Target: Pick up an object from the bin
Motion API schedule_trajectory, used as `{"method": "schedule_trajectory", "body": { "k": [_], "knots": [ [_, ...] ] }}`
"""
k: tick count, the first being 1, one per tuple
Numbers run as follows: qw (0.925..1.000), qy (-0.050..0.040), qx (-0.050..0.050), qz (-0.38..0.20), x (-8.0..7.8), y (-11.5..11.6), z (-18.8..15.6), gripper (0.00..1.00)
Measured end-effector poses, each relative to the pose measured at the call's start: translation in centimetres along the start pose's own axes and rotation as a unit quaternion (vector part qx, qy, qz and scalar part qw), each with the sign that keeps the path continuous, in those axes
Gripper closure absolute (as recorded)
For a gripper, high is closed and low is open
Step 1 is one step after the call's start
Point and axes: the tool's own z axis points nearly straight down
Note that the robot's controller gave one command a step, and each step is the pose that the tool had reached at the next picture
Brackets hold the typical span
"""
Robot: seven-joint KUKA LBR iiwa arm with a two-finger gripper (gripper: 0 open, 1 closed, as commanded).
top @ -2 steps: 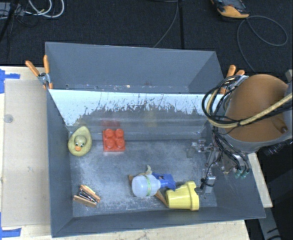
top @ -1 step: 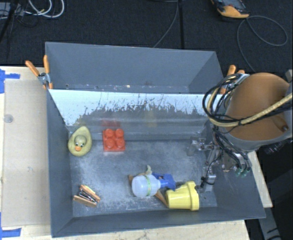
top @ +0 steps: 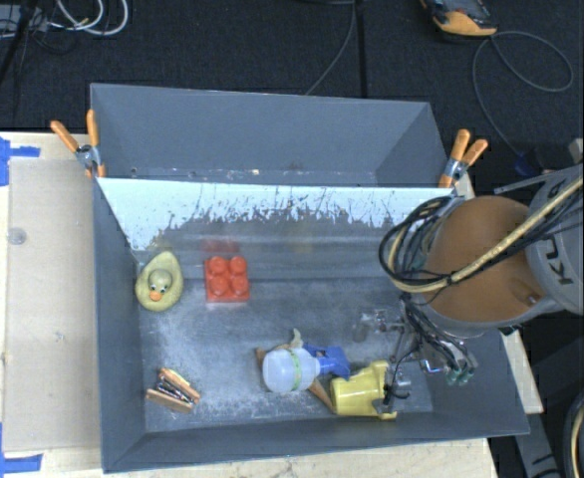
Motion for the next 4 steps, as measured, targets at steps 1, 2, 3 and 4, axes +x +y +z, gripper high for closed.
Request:
{"method": "schedule_trajectory", "body": {
  "k": [1,2,3,4],
  "knots": [
    [1.0,0.0034,-0.001,-0.007,0.6,0.2,3.6,0.0],
    [0.9982,0.0008,0.0,-0.059,1.3,-0.5,1.9,0.0],
    [0.9985,-0.0056,0.001,-0.054,0.8,0.1,4.9,0.0],
    [0.9953,-0.002,0.0,-0.097,1.0,0.9,6.7,1.0]
  ]
}}
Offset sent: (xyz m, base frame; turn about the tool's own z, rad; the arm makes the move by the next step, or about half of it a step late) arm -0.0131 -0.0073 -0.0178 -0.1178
